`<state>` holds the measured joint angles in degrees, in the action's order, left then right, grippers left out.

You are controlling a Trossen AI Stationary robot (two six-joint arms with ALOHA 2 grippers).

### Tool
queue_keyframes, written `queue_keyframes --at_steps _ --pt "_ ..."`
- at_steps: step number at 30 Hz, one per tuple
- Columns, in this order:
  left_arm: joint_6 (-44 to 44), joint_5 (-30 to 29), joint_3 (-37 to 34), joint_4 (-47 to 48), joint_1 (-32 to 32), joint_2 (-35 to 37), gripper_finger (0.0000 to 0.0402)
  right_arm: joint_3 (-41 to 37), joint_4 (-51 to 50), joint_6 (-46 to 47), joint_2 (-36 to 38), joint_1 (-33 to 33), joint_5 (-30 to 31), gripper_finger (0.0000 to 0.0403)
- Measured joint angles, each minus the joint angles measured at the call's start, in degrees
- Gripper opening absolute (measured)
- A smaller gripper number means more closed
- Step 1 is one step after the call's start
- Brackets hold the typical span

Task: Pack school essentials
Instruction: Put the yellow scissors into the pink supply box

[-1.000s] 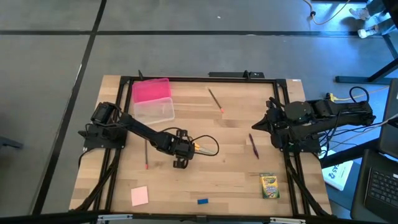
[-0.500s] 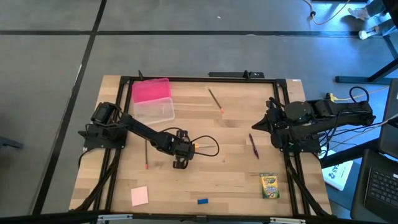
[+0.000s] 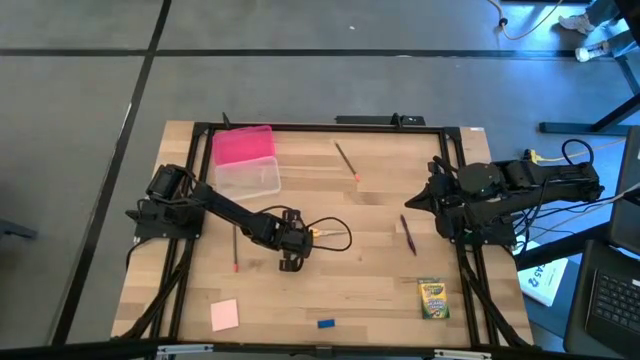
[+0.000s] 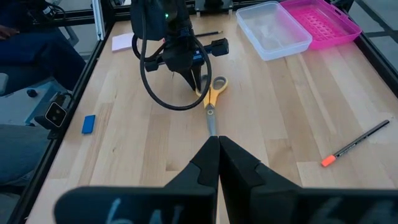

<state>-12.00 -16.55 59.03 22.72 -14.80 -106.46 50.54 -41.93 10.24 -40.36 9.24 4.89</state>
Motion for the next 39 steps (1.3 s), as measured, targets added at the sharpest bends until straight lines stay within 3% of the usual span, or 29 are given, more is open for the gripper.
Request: queue_keyframes --at_steps 13,24,30,39 --pt "-2.5 -1.0 -0.2 2.7 0.6 6.6 0.001 0.0 0.0 0.0 0.0 0.0 0.0 0.0013" --pt "-6.1 -5.5 -0.1 11.6 4.4 16.0 0.001 0.0 0.0 0.0 0.0 0.0 0.0 0.0013" --pt "-11.0 -11.1 -0.1 22.1 7.5 22.9 0.001 0.0 0.0 0.0 0.0 0.0 0.0 0.0013" --pt "-26.4 -13.3 0.0 37.8 12.7 28.7 0.001 0.0 0.0 0.0 0.0 0.0 0.0 0.0013"
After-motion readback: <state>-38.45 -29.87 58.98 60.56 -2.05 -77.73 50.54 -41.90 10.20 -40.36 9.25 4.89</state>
